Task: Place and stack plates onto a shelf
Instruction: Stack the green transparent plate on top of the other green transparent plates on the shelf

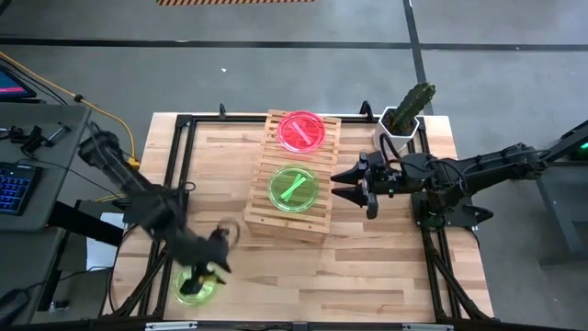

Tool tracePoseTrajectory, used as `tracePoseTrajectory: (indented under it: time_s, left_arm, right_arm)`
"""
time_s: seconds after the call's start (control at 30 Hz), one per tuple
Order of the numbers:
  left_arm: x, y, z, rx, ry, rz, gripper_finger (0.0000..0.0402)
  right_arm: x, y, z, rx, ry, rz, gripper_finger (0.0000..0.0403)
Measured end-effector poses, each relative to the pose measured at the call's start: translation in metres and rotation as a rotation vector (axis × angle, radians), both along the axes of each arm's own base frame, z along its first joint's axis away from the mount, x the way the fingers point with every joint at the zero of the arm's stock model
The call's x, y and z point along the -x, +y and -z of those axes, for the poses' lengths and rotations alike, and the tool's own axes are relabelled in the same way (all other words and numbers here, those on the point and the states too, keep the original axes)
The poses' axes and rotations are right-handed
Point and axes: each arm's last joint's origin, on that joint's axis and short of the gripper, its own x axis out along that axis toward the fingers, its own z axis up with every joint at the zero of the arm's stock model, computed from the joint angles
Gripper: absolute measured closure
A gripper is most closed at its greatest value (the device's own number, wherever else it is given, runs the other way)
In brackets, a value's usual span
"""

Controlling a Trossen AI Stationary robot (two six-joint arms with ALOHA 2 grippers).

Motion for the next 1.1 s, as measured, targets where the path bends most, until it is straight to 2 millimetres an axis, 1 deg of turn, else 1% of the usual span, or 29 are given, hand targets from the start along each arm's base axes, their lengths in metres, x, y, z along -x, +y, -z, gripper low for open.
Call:
tracePoseTrajectory:
  time_s: [0.07, 0.13, 0.23, 0.37, 0.5, 0.63, 0.87, 1.1]
  left_arm:
    - [0.005, -0.017, 0.019, -0.115, 0.069, 0.08, 0.0257]
    - [0.007, -0.03, 0.041, -0.258, 0.126, 0.183, 0.0257]
    - [0.004, -0.041, 0.069, -0.452, 0.16, 0.35, 0.0257]
    - [-0.003, -0.045, 0.101, -0.622, 0.241, 0.492, 0.0257]
    - [-0.005, -0.041, 0.125, -0.634, 0.335, 0.632, 0.0257]
    - [-0.003, -0.036, 0.138, -0.646, 0.348, 0.712, 0.0257]
    - [-0.006, -0.025, 0.151, -0.654, 0.331, 0.711, 0.0257]
    - [-0.002, -0.021, 0.16, -0.616, 0.346, 0.761, 0.0257]
  right_arm:
    - [0.0, 0.0, 0.002, 0.003, 0.016, 0.0, 0.0217]
    - [0.0, 0.0, 0.003, -0.004, 0.032, 0.001, 0.0217]
    - [0.0, 0.0, 0.005, -0.03, 0.055, 0.004, 0.0217]
    - [0.001, 0.0, 0.008, -0.05, 0.088, 0.007, 0.0217]
    - [0.001, 0.0, 0.011, -0.044, 0.117, 0.008, 0.0217]
    - [0.002, 0.0, 0.013, -0.04, 0.139, 0.009, 0.0217]
    - [0.002, 0.0, 0.014, -0.038, 0.149, 0.009, 0.0217]
    - [0.002, 0.0, 0.015, -0.037, 0.154, 0.009, 0.0217]
